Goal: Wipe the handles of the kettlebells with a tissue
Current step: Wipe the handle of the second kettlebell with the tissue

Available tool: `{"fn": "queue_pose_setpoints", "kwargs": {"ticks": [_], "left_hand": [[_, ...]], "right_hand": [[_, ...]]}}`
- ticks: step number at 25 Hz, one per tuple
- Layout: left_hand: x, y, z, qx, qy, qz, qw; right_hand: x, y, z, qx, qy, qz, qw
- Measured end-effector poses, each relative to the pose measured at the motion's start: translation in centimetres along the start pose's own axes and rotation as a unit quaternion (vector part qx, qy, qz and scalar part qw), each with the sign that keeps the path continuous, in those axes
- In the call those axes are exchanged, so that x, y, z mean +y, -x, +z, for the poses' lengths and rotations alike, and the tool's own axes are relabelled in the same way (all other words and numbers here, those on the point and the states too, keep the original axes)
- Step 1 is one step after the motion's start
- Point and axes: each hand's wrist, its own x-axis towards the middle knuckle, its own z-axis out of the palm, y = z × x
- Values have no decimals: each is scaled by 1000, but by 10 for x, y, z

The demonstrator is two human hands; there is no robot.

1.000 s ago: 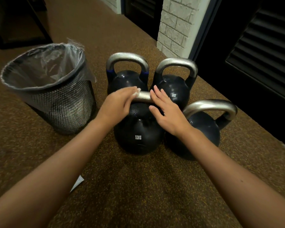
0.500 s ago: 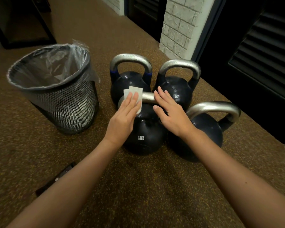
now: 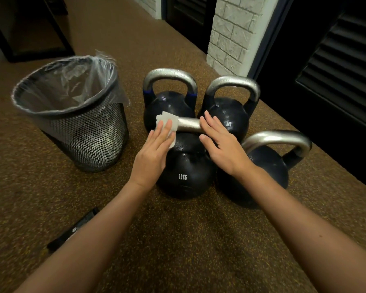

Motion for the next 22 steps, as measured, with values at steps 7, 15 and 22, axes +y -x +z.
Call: {"fn": "queue_pose_setpoints", "kwargs": {"ticks": [7, 15, 22], "left_hand": [[8, -4, 5, 0, 3, -7, 1000], [2, -19, -16, 9, 130, -85, 988], [11, -52, -26, -13, 168, -80, 982]], "right_hand": [[0, 0, 3, 13, -5, -4, 1000], [0, 0, -1, 8, -14, 2, 1000], [-4, 0, -1, 8, -5, 9, 1000]]}}
